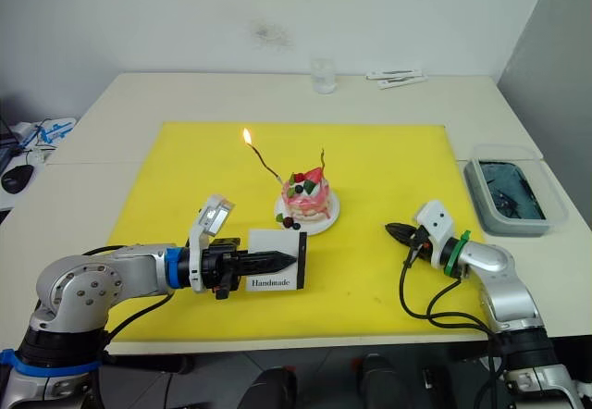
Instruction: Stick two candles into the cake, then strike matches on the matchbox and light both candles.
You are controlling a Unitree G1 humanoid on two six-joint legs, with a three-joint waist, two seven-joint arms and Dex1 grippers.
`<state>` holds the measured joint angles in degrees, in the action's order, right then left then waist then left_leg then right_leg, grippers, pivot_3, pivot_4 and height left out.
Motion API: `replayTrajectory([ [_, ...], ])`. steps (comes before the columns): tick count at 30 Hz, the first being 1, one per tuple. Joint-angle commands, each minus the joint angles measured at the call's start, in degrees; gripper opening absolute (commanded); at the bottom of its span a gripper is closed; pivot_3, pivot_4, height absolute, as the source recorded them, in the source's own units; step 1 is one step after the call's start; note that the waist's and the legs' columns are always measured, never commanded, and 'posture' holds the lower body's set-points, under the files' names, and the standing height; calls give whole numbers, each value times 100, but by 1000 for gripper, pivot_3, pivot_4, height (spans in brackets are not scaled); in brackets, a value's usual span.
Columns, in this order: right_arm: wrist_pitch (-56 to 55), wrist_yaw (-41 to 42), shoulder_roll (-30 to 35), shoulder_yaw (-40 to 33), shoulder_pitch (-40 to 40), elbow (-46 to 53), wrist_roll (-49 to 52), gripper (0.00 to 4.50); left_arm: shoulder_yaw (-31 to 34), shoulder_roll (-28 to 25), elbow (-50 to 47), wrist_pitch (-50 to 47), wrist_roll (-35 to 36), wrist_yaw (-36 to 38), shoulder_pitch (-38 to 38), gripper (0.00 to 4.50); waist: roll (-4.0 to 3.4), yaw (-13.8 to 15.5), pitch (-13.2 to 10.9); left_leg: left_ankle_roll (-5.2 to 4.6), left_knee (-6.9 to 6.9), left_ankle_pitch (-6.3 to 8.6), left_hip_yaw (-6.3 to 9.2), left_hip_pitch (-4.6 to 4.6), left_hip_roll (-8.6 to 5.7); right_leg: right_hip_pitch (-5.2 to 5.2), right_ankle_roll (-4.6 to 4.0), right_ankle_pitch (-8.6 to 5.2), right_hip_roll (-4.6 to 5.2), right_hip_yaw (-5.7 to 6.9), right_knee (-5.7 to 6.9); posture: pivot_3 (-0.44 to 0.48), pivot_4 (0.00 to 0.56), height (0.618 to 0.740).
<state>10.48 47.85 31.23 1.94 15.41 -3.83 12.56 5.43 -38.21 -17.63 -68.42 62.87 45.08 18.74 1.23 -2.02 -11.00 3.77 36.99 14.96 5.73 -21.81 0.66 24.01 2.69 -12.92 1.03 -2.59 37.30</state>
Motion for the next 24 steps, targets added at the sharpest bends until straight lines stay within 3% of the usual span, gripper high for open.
replayTrajectory([
  [1,21,30,38,-47,-84,223,43,18,111,-55,-86,5,108,31,76,0,0,0,0,0,0,0,0,0,0,0,0,0,0,0,0,0,150,740],
  [8,432,143,153,-200,-159,957,369,18,203,10,-43,-55,225,-95,110,0,0,0,0,0,-1,0,0,-1,0,1,-1,-1,0,0,0,0,150,740],
  [18,1630,384,936,-375,-48,3100,1232,18,124,292,246,39,112,-334,390,0,0,11,0,0,-1,0,3,-1,0,0,0,-1,0,3,0,0,150,740],
  [24,2208,226,1167,24,420,3872,1293,18,43,592,534,134,-92,-465,690,0,1,10,1,0,2,0,5,-2,-1,0,2,0,0,5,-1,0,150,740],
])
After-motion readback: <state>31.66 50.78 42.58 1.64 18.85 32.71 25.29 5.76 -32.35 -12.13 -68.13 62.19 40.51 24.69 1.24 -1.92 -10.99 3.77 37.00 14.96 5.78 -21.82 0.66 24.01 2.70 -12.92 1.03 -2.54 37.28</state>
